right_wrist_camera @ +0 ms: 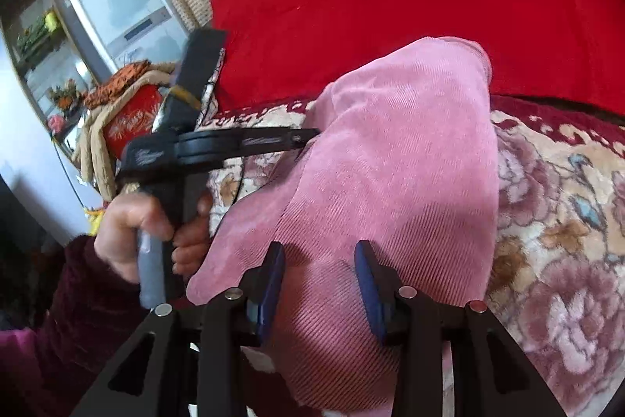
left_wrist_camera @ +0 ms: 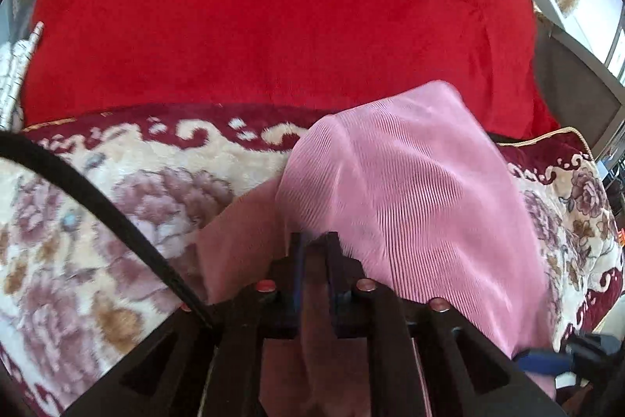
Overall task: Fold large clothes
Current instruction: 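Open both tools and release the folded jacket onto the blanket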
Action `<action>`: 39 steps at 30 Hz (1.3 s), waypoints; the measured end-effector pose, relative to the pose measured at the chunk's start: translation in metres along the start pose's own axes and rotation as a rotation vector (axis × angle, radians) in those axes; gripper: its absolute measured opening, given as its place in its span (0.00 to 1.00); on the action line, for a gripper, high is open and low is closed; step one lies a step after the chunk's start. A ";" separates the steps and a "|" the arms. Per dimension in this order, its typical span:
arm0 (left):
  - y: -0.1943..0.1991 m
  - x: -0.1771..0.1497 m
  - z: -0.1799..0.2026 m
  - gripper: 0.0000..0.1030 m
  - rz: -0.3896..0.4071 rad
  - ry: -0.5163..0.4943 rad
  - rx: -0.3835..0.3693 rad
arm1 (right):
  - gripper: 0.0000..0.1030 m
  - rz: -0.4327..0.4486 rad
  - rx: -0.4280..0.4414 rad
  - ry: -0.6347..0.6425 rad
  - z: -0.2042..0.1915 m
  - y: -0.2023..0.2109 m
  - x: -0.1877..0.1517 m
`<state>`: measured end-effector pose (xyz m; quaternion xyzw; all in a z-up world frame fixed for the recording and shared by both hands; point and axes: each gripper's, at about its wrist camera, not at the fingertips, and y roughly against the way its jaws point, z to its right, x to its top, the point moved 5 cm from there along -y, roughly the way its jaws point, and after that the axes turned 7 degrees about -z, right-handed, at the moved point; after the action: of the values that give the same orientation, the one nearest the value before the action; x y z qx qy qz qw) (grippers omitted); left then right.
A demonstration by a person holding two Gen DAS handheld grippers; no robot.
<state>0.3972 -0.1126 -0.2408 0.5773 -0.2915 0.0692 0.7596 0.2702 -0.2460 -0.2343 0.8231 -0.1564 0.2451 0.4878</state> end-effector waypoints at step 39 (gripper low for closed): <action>0.274 -0.144 0.043 0.92 0.434 0.086 0.377 | 0.73 0.284 -0.364 0.071 -0.116 0.203 -0.062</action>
<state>0.1423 -0.0303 -0.0801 0.6290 -0.3579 0.3075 0.6178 0.0891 -0.2395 -0.0743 0.6821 -0.2953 0.3078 0.5940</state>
